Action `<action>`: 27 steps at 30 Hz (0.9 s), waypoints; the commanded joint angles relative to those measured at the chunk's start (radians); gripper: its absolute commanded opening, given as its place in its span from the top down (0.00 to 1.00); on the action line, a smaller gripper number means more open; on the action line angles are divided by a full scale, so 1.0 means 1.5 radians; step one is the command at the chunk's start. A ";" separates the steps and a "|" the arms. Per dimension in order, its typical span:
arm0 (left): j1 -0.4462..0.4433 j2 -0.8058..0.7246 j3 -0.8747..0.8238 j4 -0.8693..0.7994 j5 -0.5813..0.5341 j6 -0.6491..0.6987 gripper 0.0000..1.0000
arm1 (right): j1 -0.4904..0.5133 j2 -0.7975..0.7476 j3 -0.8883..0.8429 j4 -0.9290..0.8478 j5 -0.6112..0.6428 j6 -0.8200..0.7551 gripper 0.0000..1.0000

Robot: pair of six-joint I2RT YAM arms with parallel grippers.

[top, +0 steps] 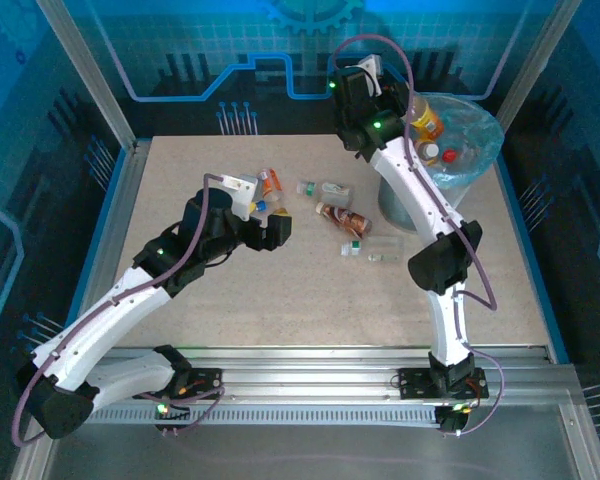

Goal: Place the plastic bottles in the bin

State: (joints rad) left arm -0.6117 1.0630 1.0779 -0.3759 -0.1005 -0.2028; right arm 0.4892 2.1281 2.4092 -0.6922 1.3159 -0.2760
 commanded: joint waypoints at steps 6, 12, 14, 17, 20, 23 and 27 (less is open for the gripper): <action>0.000 -0.007 -0.014 0.005 0.005 -0.004 0.06 | -0.025 0.035 0.018 -0.015 0.059 0.058 0.86; 0.000 -0.011 -0.011 -0.008 0.001 -0.010 0.06 | -0.047 0.047 0.016 -0.023 0.053 0.066 0.85; -0.001 -0.015 -0.009 -0.010 -0.003 -0.009 0.06 | -0.054 0.044 0.009 -0.019 0.046 0.056 0.85; -0.001 -0.017 -0.013 -0.010 -0.010 -0.009 0.06 | -0.063 0.028 -0.026 -0.012 0.044 0.059 0.82; 0.000 -0.013 -0.015 -0.009 -0.012 -0.011 0.06 | -0.074 0.005 -0.074 0.006 0.028 0.062 0.81; 0.000 -0.008 -0.013 -0.006 -0.009 -0.015 0.06 | -0.087 0.000 -0.076 -0.028 0.009 0.084 0.64; 0.000 -0.002 -0.014 0.002 -0.009 -0.025 0.06 | -0.092 -0.017 -0.056 -0.115 -0.061 0.159 0.57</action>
State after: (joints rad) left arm -0.6117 1.0595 1.0695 -0.3866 -0.1013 -0.2119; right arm 0.3649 2.1651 2.2982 -0.7689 1.2919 -0.1345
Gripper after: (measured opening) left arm 0.940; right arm 0.427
